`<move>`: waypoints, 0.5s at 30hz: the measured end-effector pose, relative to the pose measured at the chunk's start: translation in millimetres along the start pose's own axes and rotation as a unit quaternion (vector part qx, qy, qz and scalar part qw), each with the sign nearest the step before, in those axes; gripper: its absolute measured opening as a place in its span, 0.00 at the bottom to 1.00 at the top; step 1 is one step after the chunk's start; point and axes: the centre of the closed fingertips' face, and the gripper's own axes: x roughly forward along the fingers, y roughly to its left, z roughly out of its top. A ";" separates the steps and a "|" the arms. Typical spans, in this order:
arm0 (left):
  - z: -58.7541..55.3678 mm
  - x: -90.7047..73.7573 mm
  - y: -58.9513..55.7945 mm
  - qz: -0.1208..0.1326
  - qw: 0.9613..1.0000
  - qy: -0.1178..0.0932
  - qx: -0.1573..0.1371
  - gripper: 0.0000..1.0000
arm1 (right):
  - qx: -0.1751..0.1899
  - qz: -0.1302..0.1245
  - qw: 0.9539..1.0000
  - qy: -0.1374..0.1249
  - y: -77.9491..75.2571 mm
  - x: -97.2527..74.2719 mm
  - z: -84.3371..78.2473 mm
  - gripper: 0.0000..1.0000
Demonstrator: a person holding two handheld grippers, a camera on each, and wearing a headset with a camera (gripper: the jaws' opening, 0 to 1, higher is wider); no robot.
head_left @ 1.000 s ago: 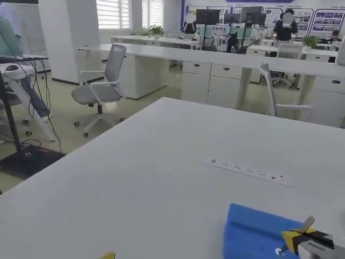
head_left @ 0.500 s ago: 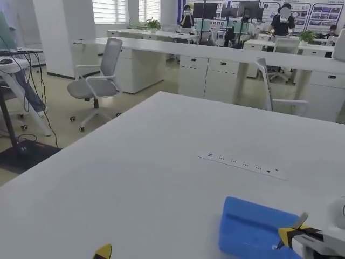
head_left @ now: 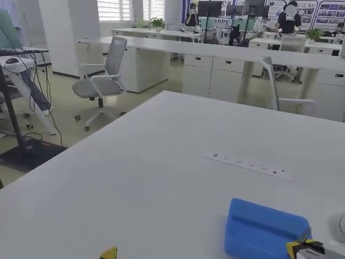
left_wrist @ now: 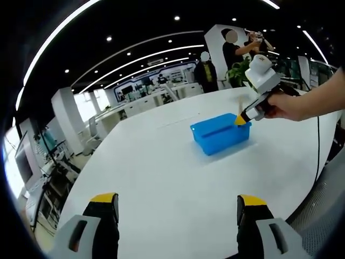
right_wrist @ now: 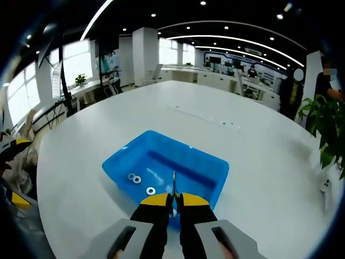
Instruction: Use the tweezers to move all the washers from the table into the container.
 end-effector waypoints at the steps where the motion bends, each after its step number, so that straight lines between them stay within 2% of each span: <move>1: 0.4 0.0 -0.3 -0.001 1.000 -0.001 0.000 0.92 | 0.001 0.003 1.000 0.004 1.2 0.5 -1.8 0.03; 3: -1.0 0.5 -2.1 -0.005 1.000 0.003 0.003 0.92 | 0.001 0.002 1.000 0.010 1.7 1.4 -5.7 0.03; 4: -0.6 0.4 -4.2 -0.008 1.000 0.003 0.007 0.91 | 0.000 -0.002 1.000 0.003 0.5 1.0 -4.2 0.03; 7: 2.4 -0.9 -5.1 -0.010 1.000 -0.003 0.010 0.87 | 0.004 -0.002 1.000 0.003 1.0 -2.9 -3.2 0.04; 10: 9.4 -3.1 -5.0 -0.017 1.000 -0.020 -0.003 0.85 | 0.002 0.001 1.000 -0.015 1.8 -11.5 7.7 0.03; 12: 11.5 -3.9 -7.9 -0.030 0.999 -0.020 -0.008 0.81 | -0.001 0.010 1.000 -0.029 5.4 -19.8 16.6 0.03; 13: 15.9 -5.7 -10.3 -0.039 0.999 -0.027 -0.012 0.80 | -0.007 0.013 0.999 -0.035 7.3 -24.5 20.9 0.03; 15: 26.6 -10.0 -16.0 -0.058 0.997 -0.044 -0.010 0.76 | -0.019 0.013 0.997 -0.075 11.5 -41.1 39.0 0.03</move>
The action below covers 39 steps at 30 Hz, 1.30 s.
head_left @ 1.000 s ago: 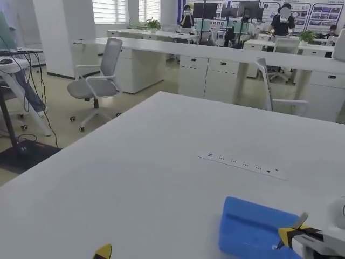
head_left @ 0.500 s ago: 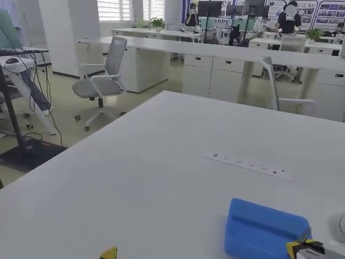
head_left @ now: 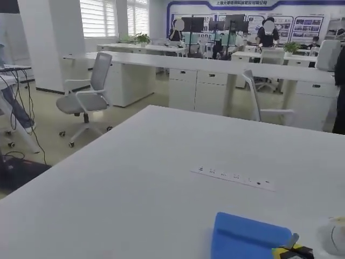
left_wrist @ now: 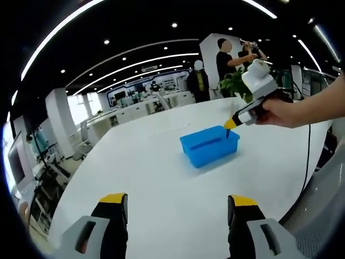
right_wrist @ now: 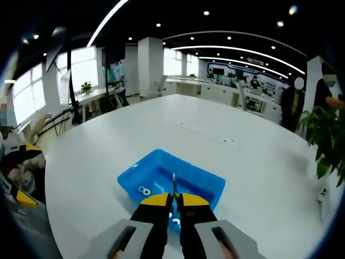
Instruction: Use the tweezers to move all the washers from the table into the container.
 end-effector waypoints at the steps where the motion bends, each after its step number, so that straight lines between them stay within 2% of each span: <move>1: 1.4 -0.7 -0.9 -0.003 1.000 0.001 0.000 0.73 | 0.004 0.007 1.000 -0.015 4.3 -6.0 7.3 0.03; 3: 24.4 -3.1 -9.9 -0.029 0.999 -0.028 -0.001 0.65 | 0.014 0.027 0.999 -0.029 16.3 -21.3 17.7 0.03; 4: 40.3 -4.7 -17.2 -0.052 0.998 -0.047 0.000 0.63 | 0.012 0.043 0.998 -0.036 25.6 -29.2 22.7 0.03; 7: 67.1 -6.4 -31.5 -0.094 0.993 -0.068 0.024 0.57 | -0.020 0.073 0.997 -0.033 42.8 -43.3 23.4 0.03; 9: 83.0 -7.7 -44.2 -0.126 0.988 -0.076 0.039 0.51 | -0.041 0.090 0.995 -0.024 55.2 -53.3 19.6 0.03; 11: 97.4 -10.3 -59.7 -0.167 0.982 -0.082 0.032 0.47 | -0.058 0.102 0.993 -0.019 66.8 -63.9 15.7 0.03; 12: 102.8 -11.5 -65.7 -0.183 0.979 -0.085 0.030 0.46 | -0.073 0.118 0.990 -0.012 77.1 -70.1 11.6 0.03; 13: 109.1 -13.3 -75.4 -0.212 0.973 -0.085 0.035 0.45 | -0.079 0.122 0.989 -0.010 79.8 -71.8 10.2 0.03; 14: 111.8 -14.3 -82.0 -0.232 0.969 -0.081 0.041 0.42 | -0.099 0.132 0.986 -0.002 87.5 -76.8 5.7 0.03; 15: 115.1 -15.6 -87.9 -0.248 0.964 -0.075 0.057 0.39 | -0.114 0.139 0.984 0.005 92.3 -80.1 2.3 0.03; 16: 120.5 -16.3 -90.7 -0.252 0.961 -0.083 0.075 0.36 | -0.128 0.153 0.980 0.010 100.4 -84.9 -1.3 0.03; 17: 128.0 -18.0 -95.7 -0.259 0.956 -0.097 0.100 0.35 | -0.126 0.156 0.980 0.010 104.5 -87.7 -2.0 0.03; 18: 130.9 -18.9 -99.8 -0.266 0.952 -0.100 0.116 0.35 | -0.132 0.169 0.977 0.013 111.2 -91.1 -4.0 0.03; 19: 132.0 -19.4 -101.9 -0.270 0.950 -0.101 0.123 0.35 | -0.137 0.181 0.974 0.021 116.8 -93.6 -7.2 0.03; 20: 133.2 -20.5 -109.1 -0.285 0.945 -0.095 0.133 0.33 | -0.145 0.194 0.970 0.030 123.2 -96.7 -10.7 0.03; 21: 133.6 -21.9 -116.7 -0.302 0.938 -0.091 0.146 0.32 | -0.155 0.197 0.968 0.030 126.4 -98.6 -11.1 0.03; 24: 128.1 -24.8 -132.9 -0.340 0.921 -0.071 0.174 0.22 | -0.184 0.207 0.960 0.035 134.2 -103.8 -14.2 0.03; 25: 127.1 -24.3 -136.2 -0.344 0.918 -0.069 0.186 0.21 | -0.190 0.213 0.958 0.039 137.2 -105.8 -16.7 0.03; 26: 129.0 -23.1 -137.6 -0.341 0.919 -0.075 0.184 0.21 | -0.194 0.216 0.956 0.041 138.5 -107.3 -18.3 0.03; 27: 128.3 -24.1 -142.2 -0.354 0.914 -0.074 0.186 0.21 | -0.200 0.219 0.954 0.041 139.7 -109.0 -19.8 0.03; 29: 126.3 -25.1 -147.4 -0.370 0.908 -0.064 0.186 0.19 | -0.207 0.225 0.951 0.047 140.8 -112.2 -23.5 0.03; 30: 126.0 -27.5 -151.9 -0.383 0.901 -0.067 0.192 0.18 | -0.207 0.226 0.951 0.048 140.6 -112.6 -24.1 0.03; 31: 125.8 -28.5 -153.7 -0.389 0.898 -0.068 0.195 0.18 | -0.210 0.228 0.949 0.050 140.3 -114.0 -26.1 0.03; 33: 123.1 -31.0 -159.4 -0.407 0.886 -0.065 0.212 0.15 | -0.220 0.238 0.944 0.059 140.8 -117.1 -31.3 0.03; 34: 122.1 -31.3 -161.5 -0.413 0.883 -0.062 0.217 0.14 | -0.223 0.239 0.943 0.060 140.6 -118.0 -32.6 0.03; 36: 118.1 -33.7 -165.3 -0.430 0.872 -0.055 0.227 0.12 | -0.233 0.244 0.939 0.064 140.7 -120.1 -36.4 0.03; 37: 116.1 -33.8 -166.4 -0.434 0.869 -0.051 0.234 0.11 | -0.238 0.248 0.936 0.069 140.9 -120.7 -39.3 0.03; 38: 115.4 -33.9 -166.8 -0.435 0.867 -0.050 0.238 0.10 | -0.243 0.252 0.934 0.073 141.1 -121.4 -41.9 0.03; 39: 112.7 -33.9 -168.9 -0.441 0.859 -0.051 0.253 0.09 | -0.248 0.255 0.931 0.077 141.1 -121.8 -44.8 0.03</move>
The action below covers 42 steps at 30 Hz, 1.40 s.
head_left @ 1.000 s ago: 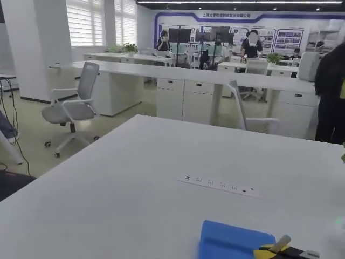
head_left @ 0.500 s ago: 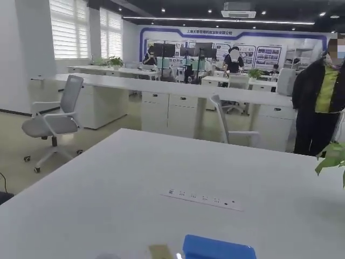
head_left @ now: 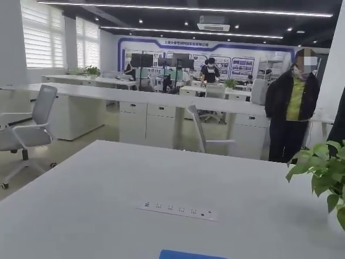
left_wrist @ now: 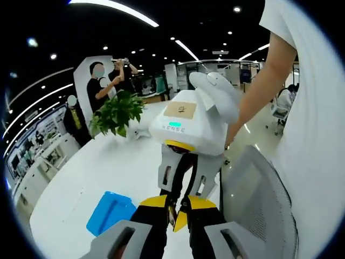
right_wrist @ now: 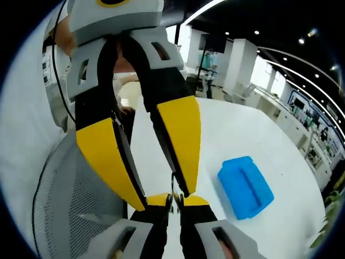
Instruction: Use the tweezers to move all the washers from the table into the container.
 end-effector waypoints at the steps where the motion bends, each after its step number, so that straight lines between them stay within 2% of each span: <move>1: -1.4 1.3 -0.1 -0.001 1.000 0.004 0.003 0.09 | -0.006 0.004 1.000 0.008 1.6 0.9 -4.2 0.03; 5: -5.1 8.8 -4.9 -0.015 1.000 0.008 0.008 0.04 | -0.027 0.022 0.999 0.028 7.3 5.3 -13.3 0.03; 8: -10.5 13.2 -2.8 -0.008 0.999 0.018 0.043 0.00 | -0.042 0.022 0.998 0.039 4.9 9.4 -18.2 0.03; 12: -16.7 16.9 -3.7 -0.021 0.998 0.030 0.049 0.00 | -0.054 0.026 0.997 0.050 -0.3 15.4 -24.8 0.03; 15: -22.3 19.6 2.3 -0.012 0.998 0.034 0.059 0.00 | -0.064 0.021 0.996 0.061 -7.1 20.0 -30.5 0.04; 19: -30.5 21.9 11.8 -0.006 0.998 0.039 0.048 0.00 | -0.063 0.015 0.996 0.067 -16.7 25.2 -35.3 0.04; 22: -41.5 22.6 17.6 -0.008 0.997 0.052 0.055 0.00 | -0.050 0.019 0.996 0.073 -20.8 30.0 -41.6 0.04; 26: -58.1 24.5 24.4 -0.011 0.997 0.062 0.045 0.00 | -0.042 0.021 0.996 0.076 -27.9 35.0 -49.4 0.05; 30: -82.8 31.6 31.1 -0.005 0.993 0.093 0.071 0.00 | -0.030 0.017 0.996 0.087 -37.8 44.1 -59.1 0.06; 34: -105.9 38.9 41.2 -0.001 0.994 0.103 0.040 0.00 | -0.023 0.011 0.995 0.094 -41.5 57.6 -67.5 0.05; 37: -119.2 45.2 41.8 -0.004 0.993 0.113 0.033 0.00 | -0.043 0.007 0.993 0.112 -37.2 68.4 -74.5 0.04; 40: -137.0 51.7 37.7 -0.020 0.991 0.131 0.022 0.00 | -0.058 0.023 0.989 0.134 -30.7 82.6 -86.3 0.04; 42: -146.1 54.4 38.0 -0.021 0.989 0.142 0.021 0.00 | -0.075 0.023 0.986 0.146 -31.0 88.1 -89.5 0.03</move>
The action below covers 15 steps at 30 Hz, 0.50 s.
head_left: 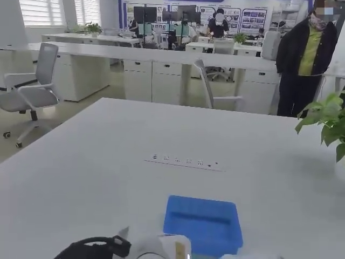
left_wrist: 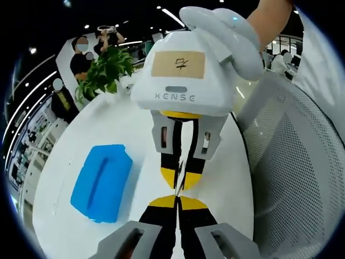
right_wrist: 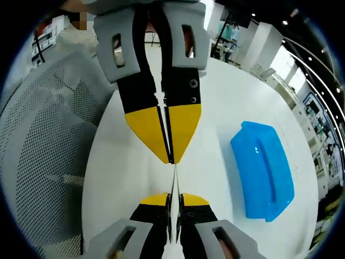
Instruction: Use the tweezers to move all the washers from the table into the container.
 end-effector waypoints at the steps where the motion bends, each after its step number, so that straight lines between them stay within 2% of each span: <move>1: -4.3 2.7 -0.9 -0.003 1.000 0.001 0.000 0.00 | -0.001 0.001 1.000 0.001 0.4 1.7 0.6 0.03; 5: -15.7 8.2 -2.0 -0.005 1.000 0.007 -0.011 0.00 | -0.007 0.006 1.000 -0.003 0.4 4.9 5.6 0.03; 9: -25.3 11.6 2.8 0.019 1.000 0.003 0.008 0.00 | -0.072 0.013 0.997 0.016 2.8 13.2 -0.7 0.03; 11: -29.3 12.7 3.5 0.023 1.000 0.006 -0.002 0.00 | -0.071 0.014 0.997 0.005 2.8 16.7 3.0 0.03; 13: -36.3 15.4 1.4 0.017 0.999 0.013 -0.036 0.00 | -0.067 0.020 0.998 0.011 1.8 16.3 2.7 0.03; 15: -40.1 18.2 2.2 0.012 0.999 0.012 -0.041 0.00 | -0.073 0.023 0.997 0.010 1.9 18.1 3.8 0.03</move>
